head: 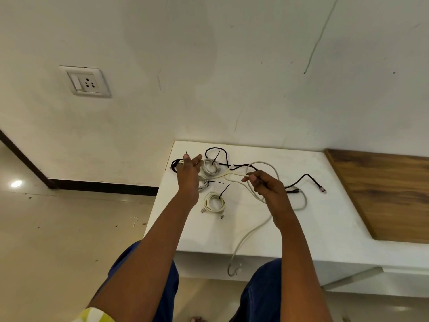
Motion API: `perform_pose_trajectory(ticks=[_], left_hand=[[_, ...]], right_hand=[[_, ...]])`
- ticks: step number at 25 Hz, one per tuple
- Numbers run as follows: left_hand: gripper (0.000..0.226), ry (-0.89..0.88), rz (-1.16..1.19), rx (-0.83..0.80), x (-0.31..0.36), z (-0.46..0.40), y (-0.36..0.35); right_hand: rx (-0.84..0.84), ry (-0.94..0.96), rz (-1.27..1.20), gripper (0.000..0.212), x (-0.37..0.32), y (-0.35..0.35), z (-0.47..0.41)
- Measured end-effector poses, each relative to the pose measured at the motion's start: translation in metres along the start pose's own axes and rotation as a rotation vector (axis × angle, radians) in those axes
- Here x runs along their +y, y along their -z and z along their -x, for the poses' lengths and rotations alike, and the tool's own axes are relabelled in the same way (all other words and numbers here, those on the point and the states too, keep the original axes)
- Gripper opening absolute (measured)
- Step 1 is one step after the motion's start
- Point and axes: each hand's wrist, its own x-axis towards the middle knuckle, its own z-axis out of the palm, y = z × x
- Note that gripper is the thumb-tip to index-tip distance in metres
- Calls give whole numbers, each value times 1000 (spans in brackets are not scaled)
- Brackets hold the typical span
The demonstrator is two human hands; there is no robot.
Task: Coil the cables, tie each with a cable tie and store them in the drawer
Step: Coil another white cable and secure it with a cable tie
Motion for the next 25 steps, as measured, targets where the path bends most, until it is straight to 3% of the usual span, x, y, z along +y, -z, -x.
perform_pose_trajectory(ticks=[5, 10, 12, 16, 18, 21, 25], left_hand=[[13, -237, -370, -286, -22, 17, -11], [23, -383, -764, -505, -33, 37, -15], [35, -295, -697, -574, -33, 46, -18], [56, 77, -522, -792, -25, 55, -26], [56, 269, -361, -936, -20, 58, -28], [50, 446, 42, -990, -9, 58, -29], [41, 432, 442, -935, 8, 49, -28]], right_hand=[[91, 41, -65, 18, 1, -2, -3], [324, 72, -96, 24, 5, 6, -7], [449, 86, -78, 20, 7, 7, -10], [664, 97, 103, 18, 14, 7, -18], [703, 53, 240, 21, 18, 8, -21], [675, -14, 391, 23, 24, 11, -23], [491, -52, 393, 18, 30, 7, -24]])
